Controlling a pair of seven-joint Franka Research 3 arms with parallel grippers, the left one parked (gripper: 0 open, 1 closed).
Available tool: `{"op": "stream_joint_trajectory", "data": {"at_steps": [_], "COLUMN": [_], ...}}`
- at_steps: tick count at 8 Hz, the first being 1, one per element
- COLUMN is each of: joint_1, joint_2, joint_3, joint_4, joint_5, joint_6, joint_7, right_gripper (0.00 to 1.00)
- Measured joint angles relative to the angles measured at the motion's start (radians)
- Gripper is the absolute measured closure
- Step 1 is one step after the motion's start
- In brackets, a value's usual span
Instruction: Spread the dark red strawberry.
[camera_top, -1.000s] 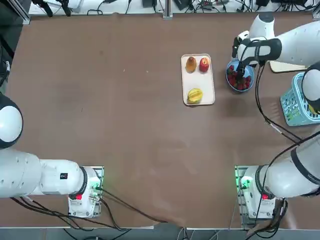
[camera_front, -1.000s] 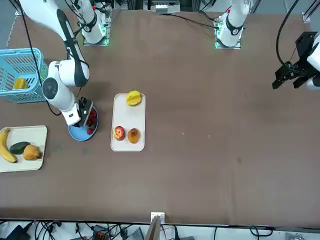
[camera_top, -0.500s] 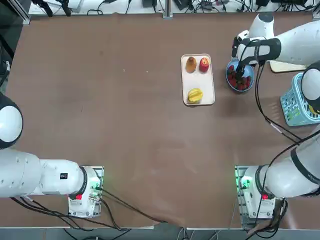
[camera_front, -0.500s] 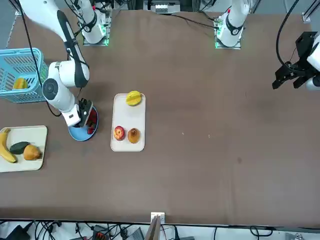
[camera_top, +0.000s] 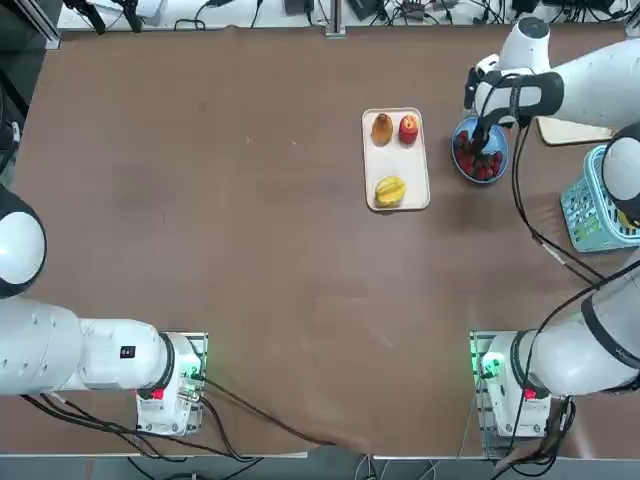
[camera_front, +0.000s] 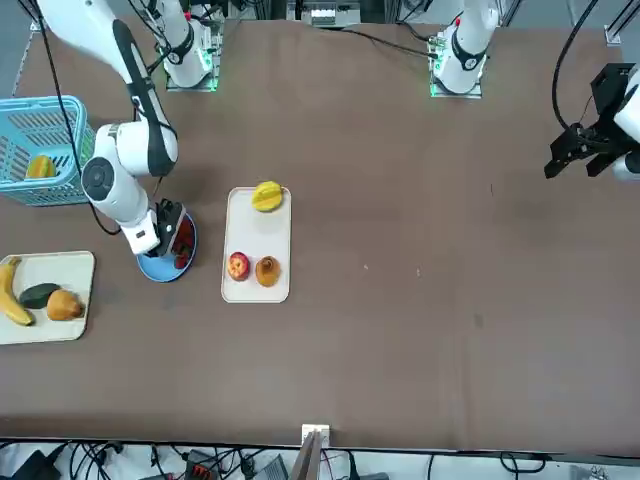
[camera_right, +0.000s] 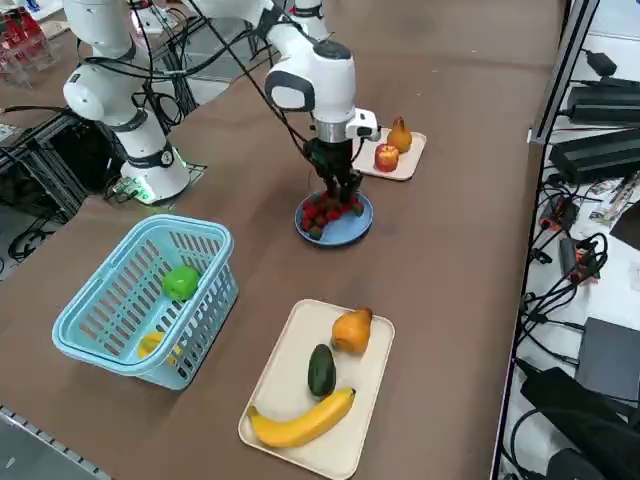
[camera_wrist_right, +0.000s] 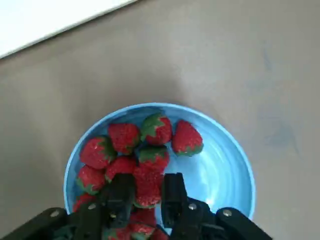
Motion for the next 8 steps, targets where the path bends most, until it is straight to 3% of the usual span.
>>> {"op": "stream_joint_trajectory", "data": {"at_steps": [2,4,6,7,8], "joint_1": [-0.014,-0.039,-0.084,-0.099,-0.104], "joint_2": [-0.001,0.019,0.061,0.081,0.096], "joint_3": [-0.001,-0.002,-0.005,-0.006,-0.006], "joint_4": [0.074,0.101,0.132,0.148,0.167], "joint_5": [0.0,-0.011,-0.036,-0.038,-0.038], "joint_6": [-0.082,-0.098,-0.097,-0.097,-0.097], "joint_7": [0.0,-0.007,-0.018,-0.03,-0.035], "right_gripper": [0.67,0.74,0.94,0.95,0.82]}}
